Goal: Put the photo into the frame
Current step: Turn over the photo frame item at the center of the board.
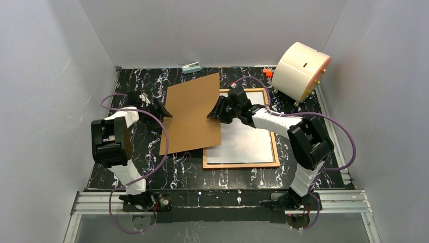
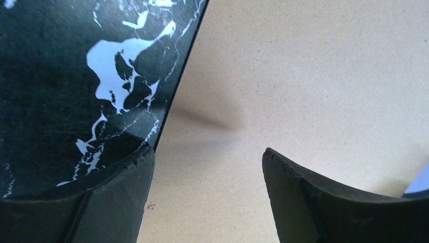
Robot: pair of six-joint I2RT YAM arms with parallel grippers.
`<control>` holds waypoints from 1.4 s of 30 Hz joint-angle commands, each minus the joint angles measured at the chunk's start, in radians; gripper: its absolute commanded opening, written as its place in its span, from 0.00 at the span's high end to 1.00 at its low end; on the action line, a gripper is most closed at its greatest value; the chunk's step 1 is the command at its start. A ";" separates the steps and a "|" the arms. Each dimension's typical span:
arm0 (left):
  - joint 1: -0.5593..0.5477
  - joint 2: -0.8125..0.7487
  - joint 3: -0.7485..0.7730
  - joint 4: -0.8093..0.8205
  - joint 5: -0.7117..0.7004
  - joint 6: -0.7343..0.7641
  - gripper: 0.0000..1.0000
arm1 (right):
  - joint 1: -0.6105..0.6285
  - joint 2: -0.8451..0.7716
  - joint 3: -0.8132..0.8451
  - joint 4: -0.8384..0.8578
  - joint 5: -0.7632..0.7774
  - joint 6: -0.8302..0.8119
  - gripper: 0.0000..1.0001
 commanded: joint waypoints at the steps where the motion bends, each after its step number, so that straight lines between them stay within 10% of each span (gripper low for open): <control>1: -0.022 -0.010 -0.069 -0.111 0.018 0.014 0.23 | -0.025 -0.064 -0.066 0.127 -0.079 -0.025 0.47; 22: -0.028 -0.007 -0.075 -0.173 -0.031 0.046 0.21 | -0.122 -0.118 -0.273 0.099 -0.116 -0.036 0.45; 42: -0.039 0.027 -0.008 -0.248 -0.102 0.082 0.19 | -0.152 0.088 -0.101 0.214 -0.191 -0.074 0.51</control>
